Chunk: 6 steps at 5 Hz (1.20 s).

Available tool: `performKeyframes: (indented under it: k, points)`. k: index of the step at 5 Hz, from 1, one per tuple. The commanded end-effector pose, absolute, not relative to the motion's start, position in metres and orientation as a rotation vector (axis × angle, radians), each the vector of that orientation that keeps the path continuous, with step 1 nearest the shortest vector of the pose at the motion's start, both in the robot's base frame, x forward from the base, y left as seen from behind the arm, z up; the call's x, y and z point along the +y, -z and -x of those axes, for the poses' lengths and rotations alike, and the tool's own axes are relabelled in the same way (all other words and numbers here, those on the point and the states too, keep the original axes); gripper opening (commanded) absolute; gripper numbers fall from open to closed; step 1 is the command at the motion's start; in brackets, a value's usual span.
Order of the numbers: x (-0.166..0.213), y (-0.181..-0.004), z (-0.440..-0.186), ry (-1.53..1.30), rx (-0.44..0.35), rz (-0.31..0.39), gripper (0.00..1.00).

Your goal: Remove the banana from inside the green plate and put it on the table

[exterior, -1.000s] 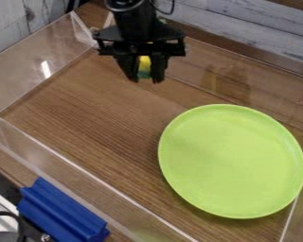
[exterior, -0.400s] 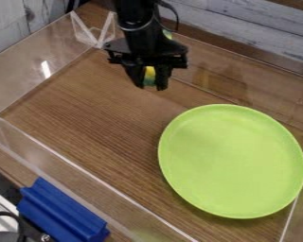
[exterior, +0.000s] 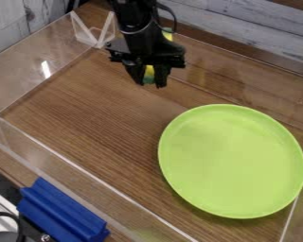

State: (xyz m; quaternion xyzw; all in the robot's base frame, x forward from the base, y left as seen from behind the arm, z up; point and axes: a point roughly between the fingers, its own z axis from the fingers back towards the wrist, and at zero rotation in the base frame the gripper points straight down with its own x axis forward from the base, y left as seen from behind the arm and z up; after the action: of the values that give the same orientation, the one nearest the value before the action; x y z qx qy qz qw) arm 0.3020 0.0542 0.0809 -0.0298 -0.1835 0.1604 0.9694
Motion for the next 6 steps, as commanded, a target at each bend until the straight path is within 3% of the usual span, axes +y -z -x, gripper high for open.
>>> performKeyframes:
  k: [1,4,6]
  points:
    - [0.060,-0.087,-0.306,-0.310,-0.425,0.048,0.00]
    - [0.068,-0.081,-0.308,-0.269,-0.461,0.031,0.00]
    - [0.076,-0.064,-0.326,-0.256,-0.461,0.017,0.00]
